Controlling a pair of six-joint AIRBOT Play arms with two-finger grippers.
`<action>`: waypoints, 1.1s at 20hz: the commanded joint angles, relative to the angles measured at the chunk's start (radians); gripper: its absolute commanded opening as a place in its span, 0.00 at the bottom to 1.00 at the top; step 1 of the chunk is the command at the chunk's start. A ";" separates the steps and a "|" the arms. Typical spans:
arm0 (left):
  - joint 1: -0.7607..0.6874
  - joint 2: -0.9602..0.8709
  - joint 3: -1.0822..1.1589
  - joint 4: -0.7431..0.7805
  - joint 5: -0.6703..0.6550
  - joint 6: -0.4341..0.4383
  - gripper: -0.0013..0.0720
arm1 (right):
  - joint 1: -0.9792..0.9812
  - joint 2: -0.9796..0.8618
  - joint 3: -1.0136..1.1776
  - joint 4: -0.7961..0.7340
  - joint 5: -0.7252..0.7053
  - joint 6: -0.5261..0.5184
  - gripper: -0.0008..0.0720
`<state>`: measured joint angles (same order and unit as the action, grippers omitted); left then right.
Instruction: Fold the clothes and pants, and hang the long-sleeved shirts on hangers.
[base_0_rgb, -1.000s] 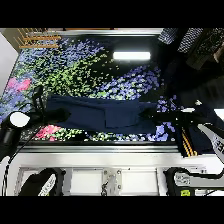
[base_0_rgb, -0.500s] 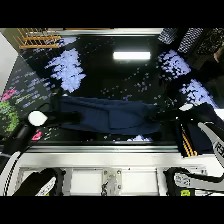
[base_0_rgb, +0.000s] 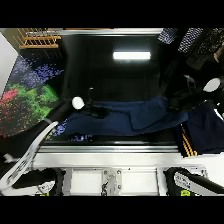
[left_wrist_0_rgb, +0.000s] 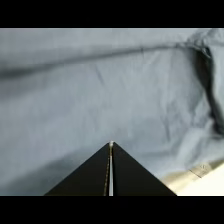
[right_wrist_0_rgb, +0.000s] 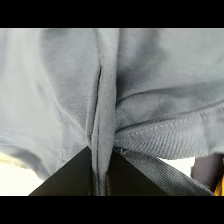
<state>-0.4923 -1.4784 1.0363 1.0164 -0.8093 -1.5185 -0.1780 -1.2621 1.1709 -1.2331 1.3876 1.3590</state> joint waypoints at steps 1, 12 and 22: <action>-0.084 -0.183 0.176 0.000 0.006 -0.002 0.03 | 0.055 0.013 0.149 -0.043 0.138 0.056 0.03; -0.221 -0.431 0.430 0.000 -0.052 -0.032 0.03 | 0.316 0.013 0.346 -0.051 0.189 0.094 0.03; -0.133 -0.348 0.430 0.004 -0.066 -0.068 0.03 | 0.388 0.013 0.380 -0.055 0.189 0.093 0.03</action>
<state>-0.6651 -1.8694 1.4643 1.0245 -0.8734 -1.5818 0.1936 -1.2495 1.5463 -1.2873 1.5757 1.4517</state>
